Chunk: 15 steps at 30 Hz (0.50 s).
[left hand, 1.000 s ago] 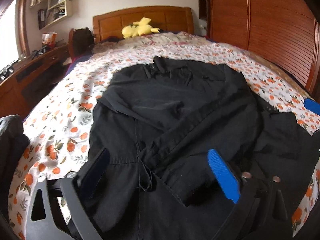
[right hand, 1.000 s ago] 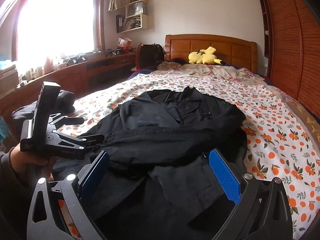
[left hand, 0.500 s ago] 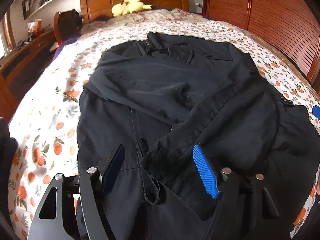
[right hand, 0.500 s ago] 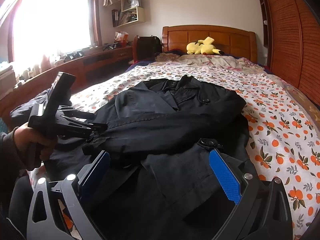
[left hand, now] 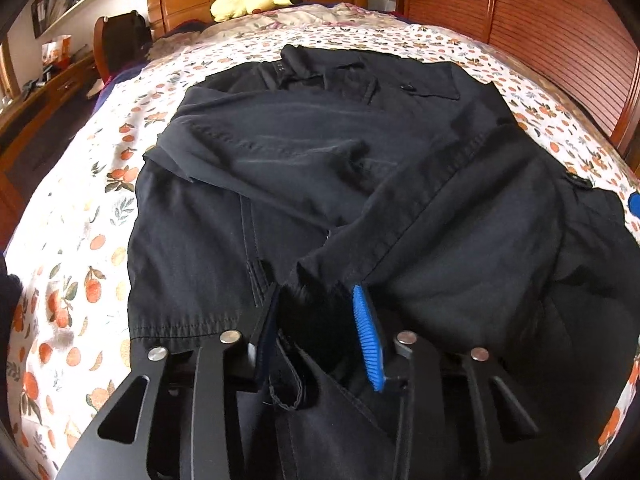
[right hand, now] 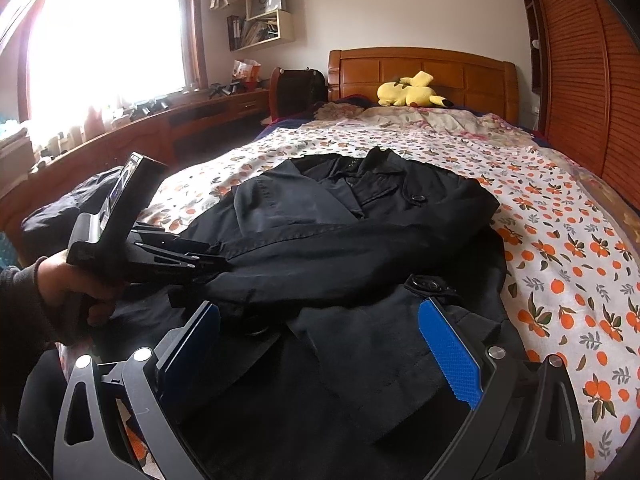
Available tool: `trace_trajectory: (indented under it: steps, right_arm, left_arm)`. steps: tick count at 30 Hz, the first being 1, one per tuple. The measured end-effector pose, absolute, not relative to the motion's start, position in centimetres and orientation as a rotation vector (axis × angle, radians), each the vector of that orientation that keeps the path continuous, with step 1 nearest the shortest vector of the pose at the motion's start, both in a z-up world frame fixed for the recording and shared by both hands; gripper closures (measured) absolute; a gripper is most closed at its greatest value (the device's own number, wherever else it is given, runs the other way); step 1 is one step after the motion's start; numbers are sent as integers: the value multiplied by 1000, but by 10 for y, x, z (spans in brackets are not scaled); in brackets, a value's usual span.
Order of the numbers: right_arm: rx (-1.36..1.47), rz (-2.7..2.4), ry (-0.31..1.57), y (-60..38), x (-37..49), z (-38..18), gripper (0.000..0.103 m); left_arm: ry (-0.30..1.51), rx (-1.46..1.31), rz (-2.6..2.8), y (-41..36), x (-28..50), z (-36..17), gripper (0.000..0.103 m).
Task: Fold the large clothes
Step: 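Grasp the coat's side edge with the left tool and lift it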
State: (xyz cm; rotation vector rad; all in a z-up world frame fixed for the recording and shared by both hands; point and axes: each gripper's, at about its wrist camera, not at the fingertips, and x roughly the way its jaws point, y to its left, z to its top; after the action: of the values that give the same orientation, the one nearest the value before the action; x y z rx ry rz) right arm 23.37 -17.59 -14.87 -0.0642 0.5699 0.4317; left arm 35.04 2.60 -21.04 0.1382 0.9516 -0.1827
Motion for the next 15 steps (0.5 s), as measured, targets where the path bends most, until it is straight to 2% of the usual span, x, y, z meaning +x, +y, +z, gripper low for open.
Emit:
trace_trajectory:
  steps: [6,8,9,10,12,15]
  right_arm:
    - [-67,427,574,-175,235,-149,7]
    - [-68,427,574,-175,235,-149,7]
    - [-67,428,573,-175,235,-149,7]
    - [-67,429,571,-175,235,-149,7]
    - [-70,429,570,-175,235,-149,7]
    - [-72,428,572,-175,235,-151,7]
  left_arm:
    - [966,131,-176,27,351,-214,65]
    - [966,140,-176,26,350,-214,67]
    - [964,146,-173,25,350,-214,74]
    - [963,148,-170,24,349,-212,85]
    - [957,137,-163,25,346,-208,96]
    - [887,124,-162,26,334,-184,98]
